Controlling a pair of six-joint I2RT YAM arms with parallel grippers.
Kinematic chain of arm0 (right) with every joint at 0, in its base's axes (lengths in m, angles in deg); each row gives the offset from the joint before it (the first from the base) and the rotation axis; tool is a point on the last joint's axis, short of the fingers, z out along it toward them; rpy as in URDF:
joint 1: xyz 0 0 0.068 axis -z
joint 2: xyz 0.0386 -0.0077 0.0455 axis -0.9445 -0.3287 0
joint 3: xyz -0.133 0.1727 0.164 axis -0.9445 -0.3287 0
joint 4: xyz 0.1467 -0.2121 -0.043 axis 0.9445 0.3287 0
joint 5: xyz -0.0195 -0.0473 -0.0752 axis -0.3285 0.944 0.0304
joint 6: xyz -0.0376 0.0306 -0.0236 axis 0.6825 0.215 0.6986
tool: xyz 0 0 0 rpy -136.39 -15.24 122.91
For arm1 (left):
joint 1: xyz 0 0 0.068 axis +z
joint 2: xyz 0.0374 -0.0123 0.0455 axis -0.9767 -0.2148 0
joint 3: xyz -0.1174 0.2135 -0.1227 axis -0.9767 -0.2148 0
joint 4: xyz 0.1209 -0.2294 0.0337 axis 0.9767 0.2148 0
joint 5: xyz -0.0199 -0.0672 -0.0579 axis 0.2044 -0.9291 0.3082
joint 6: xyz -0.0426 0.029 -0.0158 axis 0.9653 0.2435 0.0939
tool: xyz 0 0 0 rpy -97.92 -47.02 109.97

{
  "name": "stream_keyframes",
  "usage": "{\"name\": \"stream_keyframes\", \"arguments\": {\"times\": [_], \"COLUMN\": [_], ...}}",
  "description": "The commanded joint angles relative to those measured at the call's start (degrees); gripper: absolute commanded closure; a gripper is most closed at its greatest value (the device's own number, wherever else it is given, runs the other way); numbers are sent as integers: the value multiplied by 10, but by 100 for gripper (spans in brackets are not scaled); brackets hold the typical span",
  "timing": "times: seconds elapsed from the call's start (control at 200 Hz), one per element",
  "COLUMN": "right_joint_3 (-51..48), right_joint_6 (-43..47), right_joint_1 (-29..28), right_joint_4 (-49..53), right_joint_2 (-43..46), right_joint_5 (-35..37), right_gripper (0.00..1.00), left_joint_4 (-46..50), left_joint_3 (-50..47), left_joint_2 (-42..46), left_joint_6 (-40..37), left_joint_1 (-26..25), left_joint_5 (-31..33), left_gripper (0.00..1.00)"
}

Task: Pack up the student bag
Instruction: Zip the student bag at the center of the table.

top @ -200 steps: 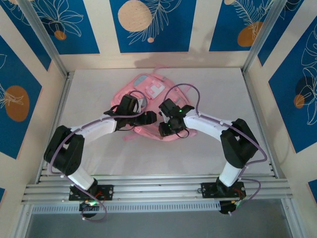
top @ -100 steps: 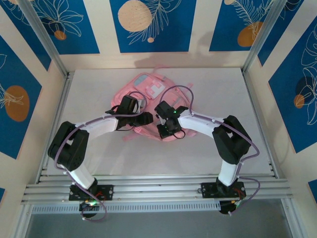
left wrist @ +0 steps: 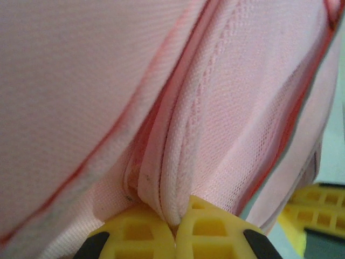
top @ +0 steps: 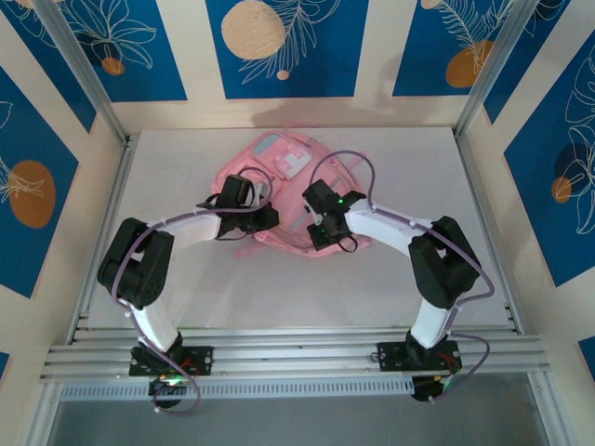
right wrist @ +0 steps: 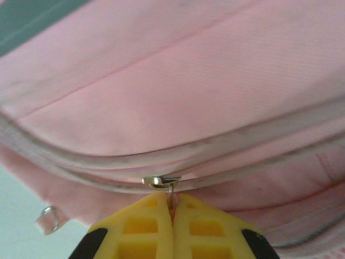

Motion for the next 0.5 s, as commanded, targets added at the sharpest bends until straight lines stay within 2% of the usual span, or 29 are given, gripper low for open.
{"name": "stream_keyframes", "arguments": {"times": [0.0, 0.115, 0.23, 0.435, 0.49], "right_joint_3": [16, 40, 32, -28, -38], "right_joint_6": [18, 7, 10, 9, -3], "right_joint_1": [72, 112, 112, 39, 12], "right_joint_4": [42, 46, 45, 16, 9], "right_joint_2": [2, 0, 14, 54, 60], "right_joint_5": [72, 77, 49, -71, -93], "right_gripper": [100, 100, 100, 100, 100], "left_joint_4": [58, 65, 65, 94, 104], "left_joint_3": [2, 7, 15, 85, 114], "left_joint_2": [-16, -13, -17, -46, -58], "left_joint_6": [-45, -53, -53, -75, -80], "left_joint_1": [42, 49, 61, 77, 81], "left_joint_5": [79, 80, 80, 90, 93], "left_gripper": [100, 100, 100, 100, 95]}}
